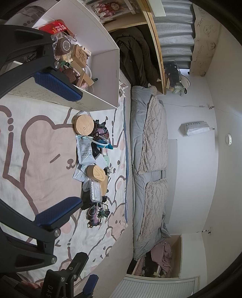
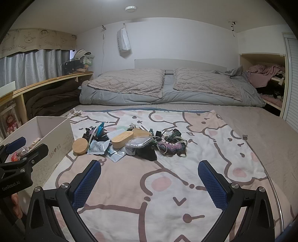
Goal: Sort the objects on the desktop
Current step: 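Move both grippers toward the pile of clutter on the blanket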
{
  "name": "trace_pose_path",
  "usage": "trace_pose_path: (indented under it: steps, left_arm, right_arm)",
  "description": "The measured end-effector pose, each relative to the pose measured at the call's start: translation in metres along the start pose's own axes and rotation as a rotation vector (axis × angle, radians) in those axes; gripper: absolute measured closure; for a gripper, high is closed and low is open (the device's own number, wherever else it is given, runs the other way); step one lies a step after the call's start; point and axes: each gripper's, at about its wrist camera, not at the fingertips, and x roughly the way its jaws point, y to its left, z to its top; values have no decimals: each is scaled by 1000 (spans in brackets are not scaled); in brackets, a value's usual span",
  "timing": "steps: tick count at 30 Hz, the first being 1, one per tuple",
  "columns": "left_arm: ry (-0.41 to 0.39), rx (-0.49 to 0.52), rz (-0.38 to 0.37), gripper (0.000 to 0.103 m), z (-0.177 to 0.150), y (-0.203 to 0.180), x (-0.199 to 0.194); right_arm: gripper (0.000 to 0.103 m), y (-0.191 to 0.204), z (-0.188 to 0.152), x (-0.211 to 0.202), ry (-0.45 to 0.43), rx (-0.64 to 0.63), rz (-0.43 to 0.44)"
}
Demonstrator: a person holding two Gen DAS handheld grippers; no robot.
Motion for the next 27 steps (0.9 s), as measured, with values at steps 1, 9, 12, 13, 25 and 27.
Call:
trace_pose_path:
  steps: [1,9,12,13,25,27]
  left_arm:
    - [0,1,1,0,-1,0,1]
    - [6,2,-1,0,-3,1,1]
    - [10,3,0,0,-3,2,1]
    - [12,2,0,0,-3,2,2]
    - [2,-25,-25,0,22,4,0]
    - [-6,-22,-37,0,28,2,-1]
  right_arm:
    - [0,0,0,0,0,0,0]
    - [0,1,0,1,3,-1,1]
    - [0,0,-1,2,8,3,4]
    - [0,0,0,2,11,4,5]
    - [0,-7,34,-3,-24,1,52]
    - [0,-6,41,-3,-32,-7,63]
